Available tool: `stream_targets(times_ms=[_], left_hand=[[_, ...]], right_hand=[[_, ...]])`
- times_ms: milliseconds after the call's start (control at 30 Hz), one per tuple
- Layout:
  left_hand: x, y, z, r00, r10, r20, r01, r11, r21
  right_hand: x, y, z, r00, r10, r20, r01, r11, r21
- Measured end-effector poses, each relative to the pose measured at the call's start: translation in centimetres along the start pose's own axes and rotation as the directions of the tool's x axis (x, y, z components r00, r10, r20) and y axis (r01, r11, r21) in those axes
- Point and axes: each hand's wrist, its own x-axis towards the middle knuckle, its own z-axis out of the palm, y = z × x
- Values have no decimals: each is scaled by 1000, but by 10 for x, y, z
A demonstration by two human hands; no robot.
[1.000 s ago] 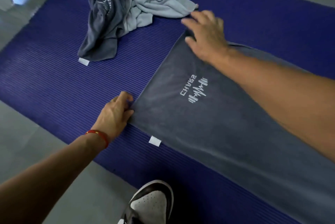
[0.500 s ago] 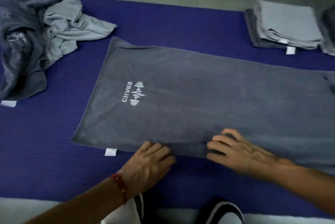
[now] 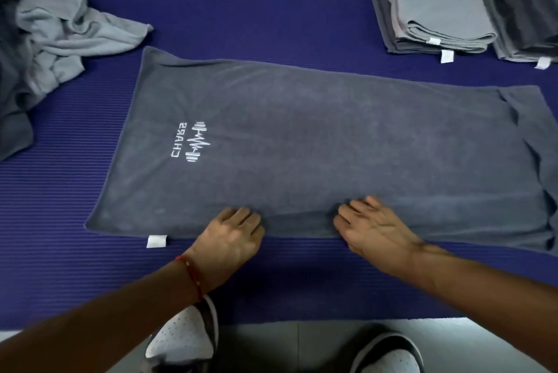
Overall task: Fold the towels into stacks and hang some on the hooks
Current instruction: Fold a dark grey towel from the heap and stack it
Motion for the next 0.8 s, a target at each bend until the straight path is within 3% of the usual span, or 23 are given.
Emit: stream_targets(times_ms=[133, 233, 433, 800], left_hand=[[-5, 6, -5, 1000, -19, -23, 19, 999, 27], [-15, 15, -5, 999, -12, 51, 15, 999, -51], [-23, 6, -6, 991, -92, 102, 103, 989, -111], [-85, -51, -31, 911, -372, 177, 357, 928, 111]], right_hand=[[-3, 3, 0, 999, -19, -49, 22, 998, 56], [-12, 7, 0, 993, -114, -23, 116, 985, 129], [-16, -4, 11, 993, -119, -28, 120, 989, 80], [7, -9, 0, 995, -52, -81, 66, 982, 179]])
